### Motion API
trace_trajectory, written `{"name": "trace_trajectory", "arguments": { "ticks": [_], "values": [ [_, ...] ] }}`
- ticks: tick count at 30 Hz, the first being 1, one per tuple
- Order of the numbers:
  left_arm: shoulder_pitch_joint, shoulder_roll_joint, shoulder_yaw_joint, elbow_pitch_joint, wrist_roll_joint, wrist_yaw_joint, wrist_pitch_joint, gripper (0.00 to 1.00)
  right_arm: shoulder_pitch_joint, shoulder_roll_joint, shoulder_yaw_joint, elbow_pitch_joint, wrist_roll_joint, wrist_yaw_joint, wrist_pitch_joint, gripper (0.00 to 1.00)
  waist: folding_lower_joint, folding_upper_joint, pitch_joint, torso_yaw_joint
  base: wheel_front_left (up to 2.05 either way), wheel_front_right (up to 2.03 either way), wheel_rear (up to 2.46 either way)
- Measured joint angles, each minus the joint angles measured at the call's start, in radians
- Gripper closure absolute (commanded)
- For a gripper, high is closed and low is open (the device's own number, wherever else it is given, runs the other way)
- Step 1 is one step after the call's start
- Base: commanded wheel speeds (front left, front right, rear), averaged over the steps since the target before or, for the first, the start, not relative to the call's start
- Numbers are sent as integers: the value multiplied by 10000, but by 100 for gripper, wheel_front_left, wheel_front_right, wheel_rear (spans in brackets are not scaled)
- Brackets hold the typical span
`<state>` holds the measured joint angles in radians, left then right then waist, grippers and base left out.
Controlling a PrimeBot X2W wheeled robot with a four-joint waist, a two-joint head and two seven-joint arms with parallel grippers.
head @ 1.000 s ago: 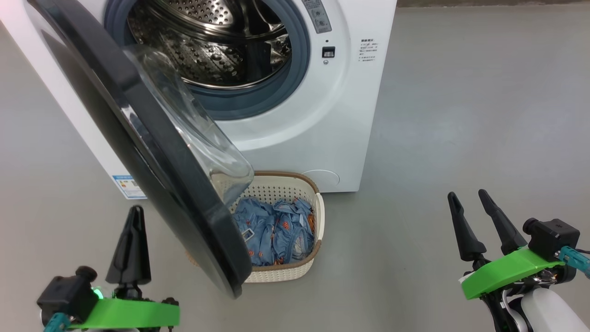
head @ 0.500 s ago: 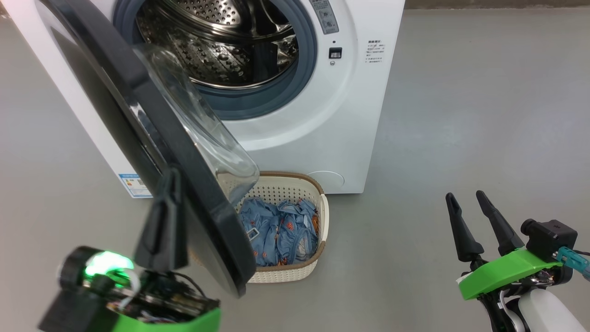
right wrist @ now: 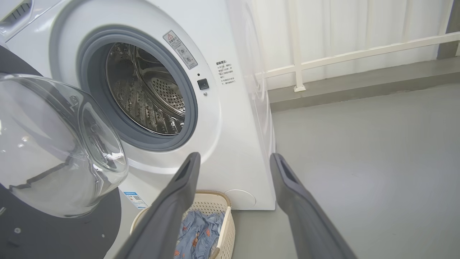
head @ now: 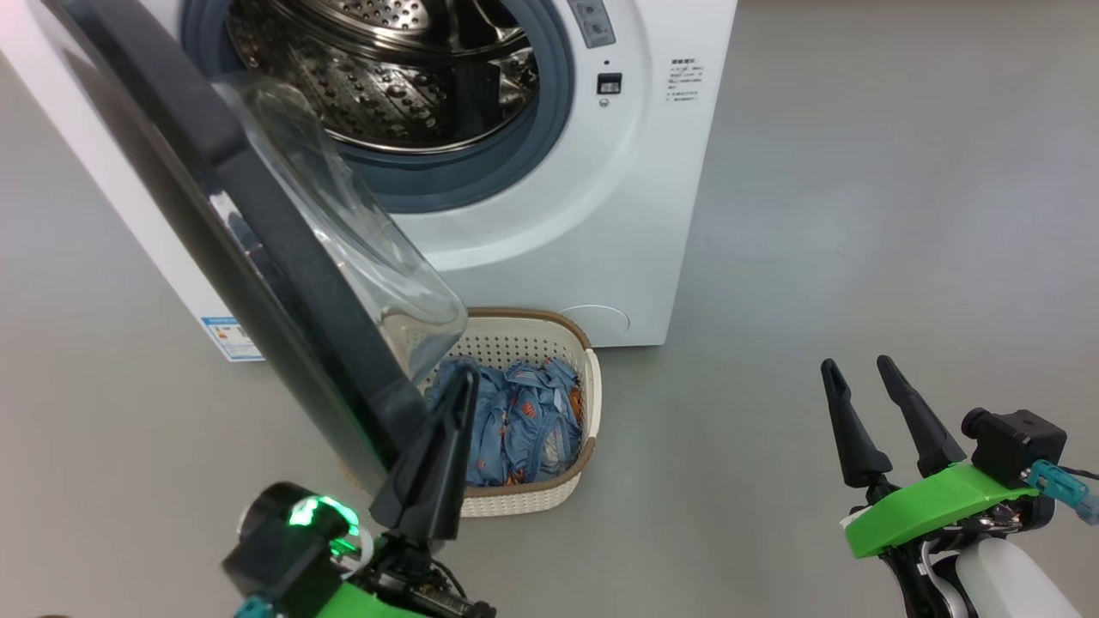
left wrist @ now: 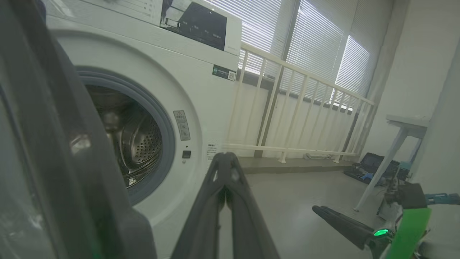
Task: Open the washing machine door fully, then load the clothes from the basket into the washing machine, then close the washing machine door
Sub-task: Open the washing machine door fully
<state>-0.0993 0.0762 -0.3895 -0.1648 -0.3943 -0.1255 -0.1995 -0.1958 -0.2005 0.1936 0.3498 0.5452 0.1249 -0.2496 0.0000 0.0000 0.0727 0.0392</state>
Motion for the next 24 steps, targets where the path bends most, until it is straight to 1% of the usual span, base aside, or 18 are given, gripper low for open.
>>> {"name": "trace_trajectory", "arguments": {
  "ticks": [3,11,21,22,24],
  "values": [
    [-1,17,-77,679,-88,0,222,100,-2,17,0,4,2,0,0,0,0,0,42,-125,0,0,0],
    [-49,10,-236,2027,-500,0,345,100,-3,21,-2,27,12,0,0,0,0,0,81,-380,0,0,0],
    [-561,-82,-161,3363,-715,52,128,100,-7,46,-15,59,12,0,0,0,0,0,180,-311,0,0,0],
    [-623,-94,-157,3473,-717,134,105,100,-8,48,-13,63,12,0,0,0,0,0,194,-288,0,0,0],
    [-705,-113,-134,3607,-752,150,38,100,-14,54,-12,75,12,0,0,0,0,0,220,-237,0,0,0]
  ]
}}
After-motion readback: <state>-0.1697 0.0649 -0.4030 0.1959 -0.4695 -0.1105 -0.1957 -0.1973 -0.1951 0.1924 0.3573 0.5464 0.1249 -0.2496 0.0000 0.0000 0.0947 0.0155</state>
